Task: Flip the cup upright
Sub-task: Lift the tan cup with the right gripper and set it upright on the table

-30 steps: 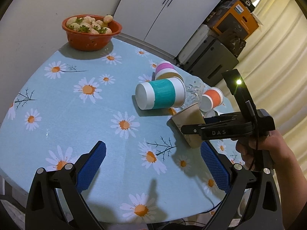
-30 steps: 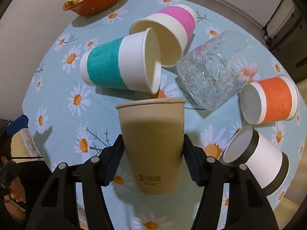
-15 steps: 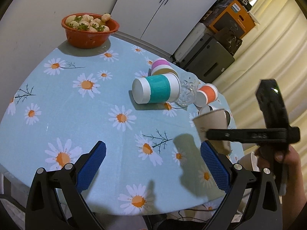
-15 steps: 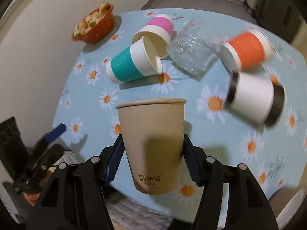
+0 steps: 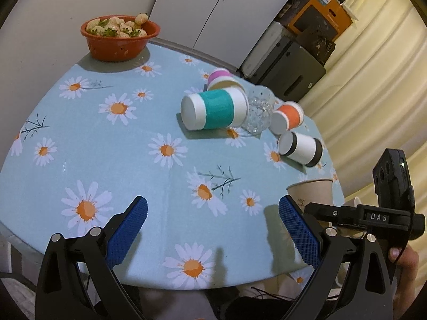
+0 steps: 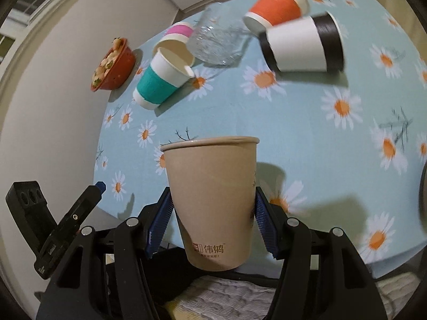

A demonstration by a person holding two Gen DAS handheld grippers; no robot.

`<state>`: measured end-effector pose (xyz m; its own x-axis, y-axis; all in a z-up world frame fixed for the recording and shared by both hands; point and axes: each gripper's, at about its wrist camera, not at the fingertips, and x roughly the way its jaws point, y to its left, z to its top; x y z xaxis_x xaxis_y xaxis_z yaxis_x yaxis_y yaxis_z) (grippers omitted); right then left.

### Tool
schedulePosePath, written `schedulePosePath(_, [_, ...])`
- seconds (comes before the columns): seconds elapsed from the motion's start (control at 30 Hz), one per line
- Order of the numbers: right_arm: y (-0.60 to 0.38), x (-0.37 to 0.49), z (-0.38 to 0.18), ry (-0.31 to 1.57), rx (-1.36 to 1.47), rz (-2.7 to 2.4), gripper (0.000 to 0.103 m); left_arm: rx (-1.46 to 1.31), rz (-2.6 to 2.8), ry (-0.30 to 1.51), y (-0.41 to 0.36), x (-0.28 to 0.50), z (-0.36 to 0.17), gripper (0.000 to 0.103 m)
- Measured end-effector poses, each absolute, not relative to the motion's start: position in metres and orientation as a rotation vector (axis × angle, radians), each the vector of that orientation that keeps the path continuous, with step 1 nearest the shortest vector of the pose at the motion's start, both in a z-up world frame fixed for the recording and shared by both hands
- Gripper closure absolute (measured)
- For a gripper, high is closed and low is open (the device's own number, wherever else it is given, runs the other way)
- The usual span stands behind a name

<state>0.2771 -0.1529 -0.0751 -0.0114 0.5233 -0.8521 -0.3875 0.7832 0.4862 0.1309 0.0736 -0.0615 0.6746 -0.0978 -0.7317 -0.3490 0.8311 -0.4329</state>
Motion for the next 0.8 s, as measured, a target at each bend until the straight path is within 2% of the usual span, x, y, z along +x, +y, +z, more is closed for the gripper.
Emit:
schedulePosePath(0.6, [-0.153,0.267,-0.108,1.419,0.176,0.66,0.042,-0.605,0.132,0.887,0.071,0.126,-0.073,0.007])
schedulePosePath(0.7, [-0.154,0.267,-0.107,1.421,0.177,0.654,0.035,-0.592,0.126,0.891,0.068,0.128,-0.073,0.007])
schedulePosePath(0.8, [-0.155,0.267,-0.105,1.417,0.18,0.657,0.035,-0.586,0.127,0.893,0.067,0.129,-0.073,0.007])
